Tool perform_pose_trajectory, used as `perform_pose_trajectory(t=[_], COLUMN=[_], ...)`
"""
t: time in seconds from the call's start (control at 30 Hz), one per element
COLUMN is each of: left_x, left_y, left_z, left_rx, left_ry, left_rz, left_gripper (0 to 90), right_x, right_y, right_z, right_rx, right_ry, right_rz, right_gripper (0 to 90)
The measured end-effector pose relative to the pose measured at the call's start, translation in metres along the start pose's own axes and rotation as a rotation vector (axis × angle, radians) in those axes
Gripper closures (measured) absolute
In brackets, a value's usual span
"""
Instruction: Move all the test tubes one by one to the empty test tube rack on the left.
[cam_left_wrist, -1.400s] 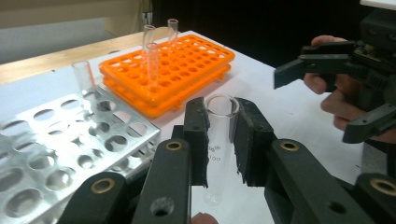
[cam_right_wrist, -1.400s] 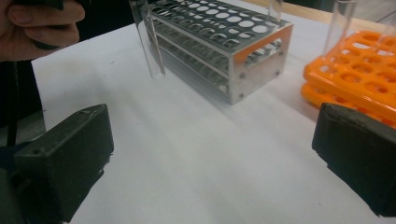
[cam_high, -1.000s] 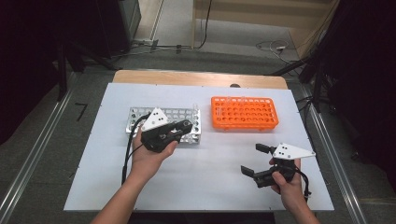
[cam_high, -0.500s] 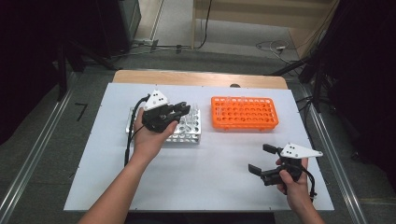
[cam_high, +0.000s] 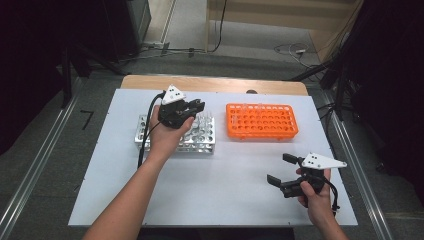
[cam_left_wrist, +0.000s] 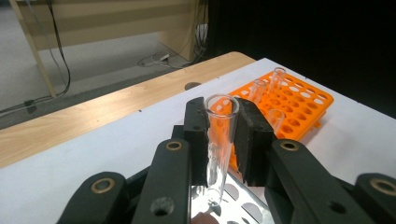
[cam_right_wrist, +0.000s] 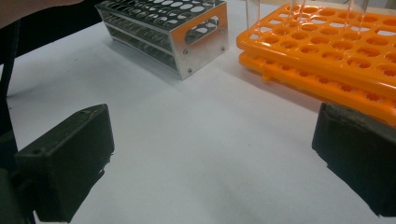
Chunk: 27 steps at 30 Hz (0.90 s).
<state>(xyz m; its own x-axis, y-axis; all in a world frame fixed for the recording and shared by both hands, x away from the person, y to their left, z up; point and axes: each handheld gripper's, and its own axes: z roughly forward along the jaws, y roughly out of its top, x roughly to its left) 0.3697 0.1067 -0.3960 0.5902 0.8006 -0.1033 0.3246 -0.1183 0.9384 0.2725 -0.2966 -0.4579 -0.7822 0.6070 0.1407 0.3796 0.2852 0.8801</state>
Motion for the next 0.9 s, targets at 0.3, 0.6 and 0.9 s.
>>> perform_pose_trajectory(t=[0.3,0.6,0.9], left_x=[0.003,0.002,-0.004], left_y=[-0.004,-0.01,-0.021], left_z=[0.019,0.03,0.039], left_rx=[0.033,0.086,0.144], left_ry=[0.049,0.073,0.105], left_rz=[0.012,0.027,0.064], left_gripper=[76.5,76.5,76.4], right_x=[-0.001,-0.001,-0.001], right_y=[0.0,0.0,0.001], right_z=[-0.002,-0.002,-0.002], right_rx=[-0.008,-0.009,-0.011], right_ry=[-0.005,-0.008,-0.014], right_rz=[0.006,0.003,0.002], right_gripper=[0.0,0.0,0.0])
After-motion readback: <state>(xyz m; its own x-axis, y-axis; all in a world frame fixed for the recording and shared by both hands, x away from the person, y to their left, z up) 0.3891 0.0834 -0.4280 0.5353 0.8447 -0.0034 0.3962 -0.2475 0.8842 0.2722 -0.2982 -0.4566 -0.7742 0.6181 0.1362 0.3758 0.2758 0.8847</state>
